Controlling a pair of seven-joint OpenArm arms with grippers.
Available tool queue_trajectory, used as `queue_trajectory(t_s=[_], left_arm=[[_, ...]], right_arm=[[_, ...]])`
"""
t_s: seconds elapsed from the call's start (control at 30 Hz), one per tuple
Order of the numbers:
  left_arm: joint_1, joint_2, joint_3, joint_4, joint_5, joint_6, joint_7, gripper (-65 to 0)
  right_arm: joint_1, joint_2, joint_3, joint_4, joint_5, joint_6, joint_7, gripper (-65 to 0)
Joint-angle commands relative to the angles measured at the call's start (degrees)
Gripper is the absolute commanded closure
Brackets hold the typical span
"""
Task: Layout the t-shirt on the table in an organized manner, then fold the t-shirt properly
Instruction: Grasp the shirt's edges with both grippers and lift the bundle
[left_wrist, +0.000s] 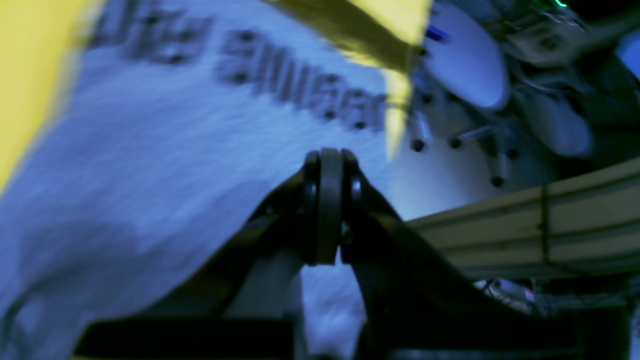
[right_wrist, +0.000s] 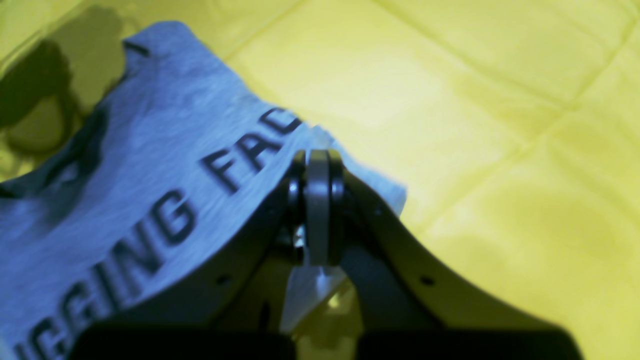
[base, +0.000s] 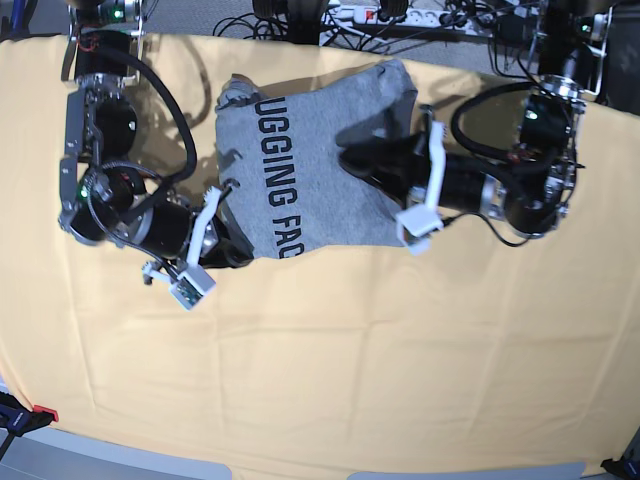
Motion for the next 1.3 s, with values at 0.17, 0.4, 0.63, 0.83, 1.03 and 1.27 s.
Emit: queue_trajectory(t_s=[0.17,0.4,0.63,0.83,1.03,1.27], left_arm=[[-0.96,4.57,10.16,1.53,-1.39,-0.28,-0.97,0.0],[1.99,7.63,16.98,1.42,7.21,-0.28,-0.97,0.0],[5.4,7.54,17.07,1.42,23.3,-0.28,-2.82,0.0],[7.17,7.56,17.07,1.42,34.05,0.83,-7.54,0.0],[7.04,7.32,17.07,1.38,44.72,0.79,-12.39,0.0],[2.95,2.91,17.07,0.83,46.27,0.79,-14.01,0.0]], right_arm=[[6.93,0.33,-6.54,-6.86,-3.41,0.28,2.97,0.0],[11.65,0.5,-12.33,-15.8,-6.01,0.28,3.74,0.0],[12.2,1.55,-15.87,-15.91,-7.52,0.28,3.82,0.0],[12.2,3.32,-22.14,-15.91,-13.51,0.28,5.25,0.0],[12.13,8.35,-25.57,-15.65,-13.38,0.28,4.59,0.0],[10.67,13.49,-25.57,-13.05,-9.66,0.28,3.87,0.0]])
